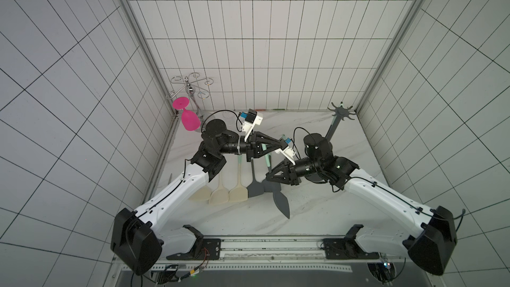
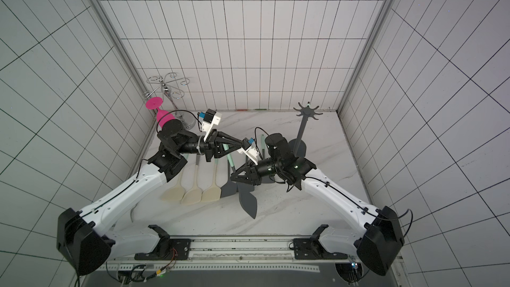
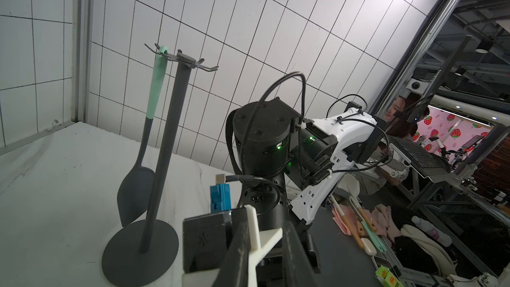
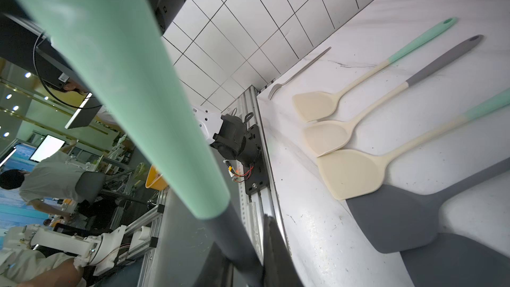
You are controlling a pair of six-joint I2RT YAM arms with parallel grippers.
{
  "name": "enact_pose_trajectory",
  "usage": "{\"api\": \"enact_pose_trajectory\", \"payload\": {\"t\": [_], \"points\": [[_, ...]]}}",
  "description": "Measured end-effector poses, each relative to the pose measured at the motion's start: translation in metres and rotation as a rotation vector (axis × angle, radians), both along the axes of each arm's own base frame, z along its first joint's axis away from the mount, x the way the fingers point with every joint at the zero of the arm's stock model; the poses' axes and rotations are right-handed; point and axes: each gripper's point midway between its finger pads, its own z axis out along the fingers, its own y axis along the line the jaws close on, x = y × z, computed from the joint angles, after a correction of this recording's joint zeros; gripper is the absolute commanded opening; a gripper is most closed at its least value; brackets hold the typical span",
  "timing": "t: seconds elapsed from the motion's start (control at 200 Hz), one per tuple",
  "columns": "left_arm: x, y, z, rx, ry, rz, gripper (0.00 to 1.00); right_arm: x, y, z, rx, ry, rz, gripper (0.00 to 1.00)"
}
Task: Take the spatula off the kitchen utensil rack
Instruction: Place the spatula at the center of the board.
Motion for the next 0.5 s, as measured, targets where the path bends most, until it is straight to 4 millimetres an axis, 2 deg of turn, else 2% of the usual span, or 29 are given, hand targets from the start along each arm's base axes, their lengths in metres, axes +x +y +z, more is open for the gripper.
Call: {"api": "enact_pose_trajectory", "payload": {"t": [0.025,0.05,0.09,0.13,0.19,0.27,0.4,0.5], "points": [[-0.001,0.001,0.001,-0.002,-0.004,0.002,0.39,0.001,-0.001,0.0,-0.004,-0.013,-0.013,0.0],[-0.001,0.002,0.001,-0.005,-0.008,0.009,0.49,0.002,-0.003,0.001,-0.011,-0.029,-0.025,0.0],[-0.002,0.004,0.003,-0.011,-0.015,0.021,0.59,0.004,-0.007,0.0,-0.032,-0.051,-0.061,0.0],[0.004,0.008,0.003,-0.012,-0.002,0.074,0.66,0.007,-0.014,0.003,-0.051,-0.105,-0.101,0.0],[0.014,0.016,0.002,-0.01,0.008,0.163,0.7,0.011,-0.028,0.013,-0.092,-0.168,-0.187,0.0],[0.024,0.03,0.006,-0.009,0.0,0.289,0.72,0.023,-0.058,0.039,-0.142,-0.271,-0.34,0.0],[0.028,0.051,0.024,-0.036,-0.045,0.46,0.73,0.044,-0.123,0.109,-0.205,-0.448,-0.656,0.0],[0.034,0.06,0.029,-0.047,-0.055,0.536,0.73,0.047,-0.179,0.158,-0.244,-0.553,-0.908,0.0]]}}
